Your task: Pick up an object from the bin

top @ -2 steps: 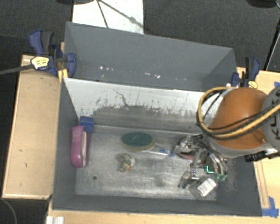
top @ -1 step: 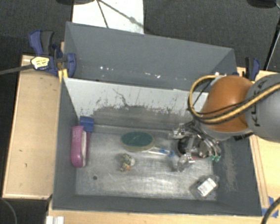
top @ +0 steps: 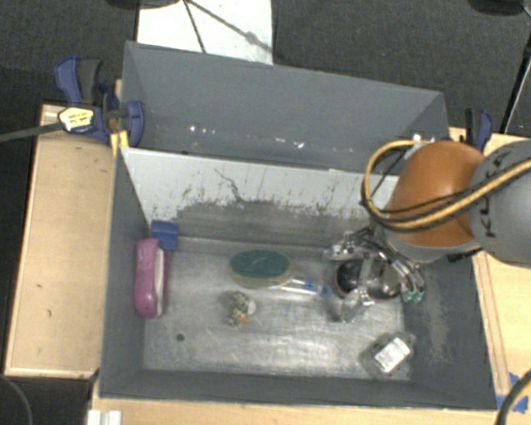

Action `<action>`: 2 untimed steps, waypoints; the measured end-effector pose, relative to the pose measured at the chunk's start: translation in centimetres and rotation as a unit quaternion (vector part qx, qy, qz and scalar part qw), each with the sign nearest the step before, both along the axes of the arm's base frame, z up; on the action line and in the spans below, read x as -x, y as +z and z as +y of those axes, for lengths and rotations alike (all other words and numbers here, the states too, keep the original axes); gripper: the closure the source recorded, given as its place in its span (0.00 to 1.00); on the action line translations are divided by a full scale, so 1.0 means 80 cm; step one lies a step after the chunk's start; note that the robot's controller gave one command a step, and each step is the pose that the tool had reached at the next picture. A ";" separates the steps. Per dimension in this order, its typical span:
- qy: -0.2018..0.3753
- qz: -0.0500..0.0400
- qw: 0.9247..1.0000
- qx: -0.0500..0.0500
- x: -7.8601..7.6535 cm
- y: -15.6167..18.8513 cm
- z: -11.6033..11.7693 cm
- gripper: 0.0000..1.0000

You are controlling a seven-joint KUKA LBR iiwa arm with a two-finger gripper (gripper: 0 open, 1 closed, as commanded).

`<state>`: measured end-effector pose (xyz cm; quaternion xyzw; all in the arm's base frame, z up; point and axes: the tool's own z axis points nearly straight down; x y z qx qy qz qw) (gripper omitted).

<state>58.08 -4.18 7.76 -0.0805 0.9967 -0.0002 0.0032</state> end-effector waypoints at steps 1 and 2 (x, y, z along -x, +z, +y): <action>-0.017 0.000 1.000 0.001 -0.011 -0.003 -0.051 0.00; -0.016 -0.001 1.000 0.000 -0.012 -0.002 -0.047 1.00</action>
Offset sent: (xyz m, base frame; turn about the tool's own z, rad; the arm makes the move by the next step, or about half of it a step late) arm 0.0077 -0.0375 -0.0032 0.0285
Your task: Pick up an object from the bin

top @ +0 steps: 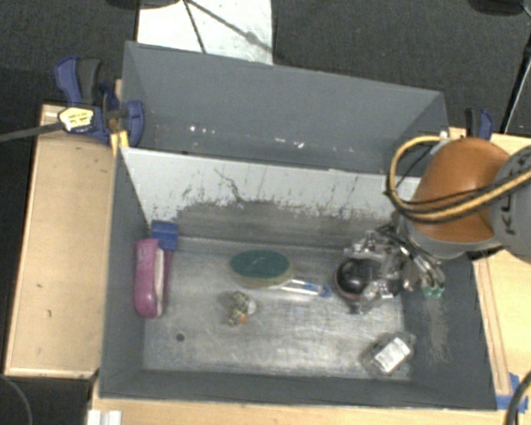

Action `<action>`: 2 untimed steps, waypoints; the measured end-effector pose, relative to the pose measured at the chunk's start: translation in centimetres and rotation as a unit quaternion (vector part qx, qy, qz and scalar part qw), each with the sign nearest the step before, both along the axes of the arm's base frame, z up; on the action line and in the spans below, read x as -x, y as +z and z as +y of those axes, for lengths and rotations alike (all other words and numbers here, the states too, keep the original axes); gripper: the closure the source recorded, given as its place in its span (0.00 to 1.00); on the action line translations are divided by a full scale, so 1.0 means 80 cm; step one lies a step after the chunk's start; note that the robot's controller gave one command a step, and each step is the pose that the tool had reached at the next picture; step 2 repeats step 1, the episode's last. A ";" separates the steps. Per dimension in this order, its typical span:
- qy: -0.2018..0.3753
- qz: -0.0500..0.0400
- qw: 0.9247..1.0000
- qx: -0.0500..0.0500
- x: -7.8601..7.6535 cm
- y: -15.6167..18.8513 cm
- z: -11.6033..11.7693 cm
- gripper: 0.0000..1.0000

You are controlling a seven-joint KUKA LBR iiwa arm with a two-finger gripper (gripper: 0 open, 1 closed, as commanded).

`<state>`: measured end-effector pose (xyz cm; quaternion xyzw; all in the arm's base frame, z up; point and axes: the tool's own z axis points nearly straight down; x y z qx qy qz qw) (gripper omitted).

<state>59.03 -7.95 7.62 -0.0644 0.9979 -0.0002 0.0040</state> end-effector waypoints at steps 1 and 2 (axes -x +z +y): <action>0.004 -0.002 1.000 0.001 -0.002 0.216 -0.007 1.00; 0.004 -0.002 1.000 0.001 -0.002 0.216 -0.007 1.00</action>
Offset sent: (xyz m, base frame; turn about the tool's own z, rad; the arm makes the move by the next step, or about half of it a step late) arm -0.0006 -0.0057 0.1672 -0.0146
